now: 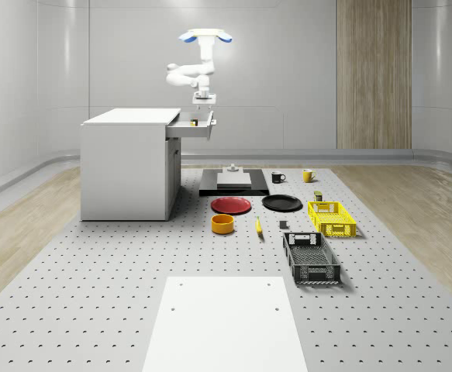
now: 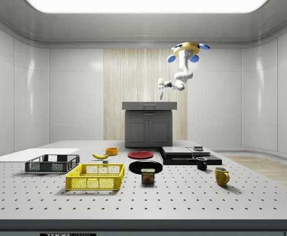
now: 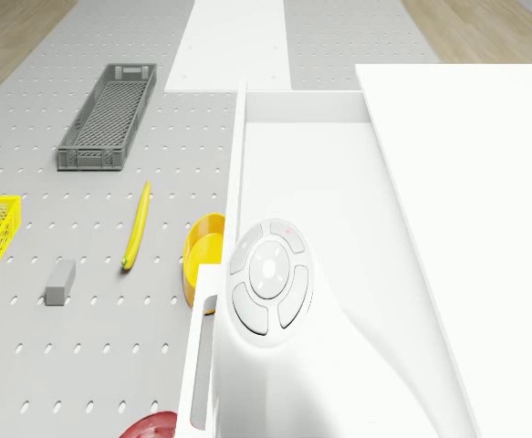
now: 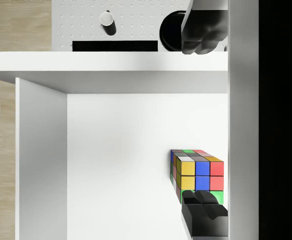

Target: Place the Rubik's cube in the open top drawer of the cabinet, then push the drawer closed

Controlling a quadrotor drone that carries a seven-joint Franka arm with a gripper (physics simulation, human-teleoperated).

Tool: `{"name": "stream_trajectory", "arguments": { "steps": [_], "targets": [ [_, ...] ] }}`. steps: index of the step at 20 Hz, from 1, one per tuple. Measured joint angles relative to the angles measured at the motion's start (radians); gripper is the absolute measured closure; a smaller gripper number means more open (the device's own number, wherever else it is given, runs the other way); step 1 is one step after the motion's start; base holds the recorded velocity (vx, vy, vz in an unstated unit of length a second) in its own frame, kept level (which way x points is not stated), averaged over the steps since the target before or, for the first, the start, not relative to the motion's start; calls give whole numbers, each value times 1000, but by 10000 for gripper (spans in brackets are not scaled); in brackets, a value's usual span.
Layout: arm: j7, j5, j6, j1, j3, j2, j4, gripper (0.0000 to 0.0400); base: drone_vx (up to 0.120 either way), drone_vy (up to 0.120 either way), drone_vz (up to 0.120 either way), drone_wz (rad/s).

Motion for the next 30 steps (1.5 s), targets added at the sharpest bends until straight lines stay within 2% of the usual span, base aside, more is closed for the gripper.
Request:
{"name": "stream_trajectory", "arguments": {
  "steps": [21, 25, 30],
  "targets": [
    [-4, -5, -13, 6, 0, 13, -2, 0, 0, 120, 0, 0],
    [-5, -6, -15, 7, 0, 16, -2, 0, 0, 120, -110, 0],
    [-6, -7, -18, 8, -1, 18, -2, 0, 120, 72, -32, 0]
  ]
}}
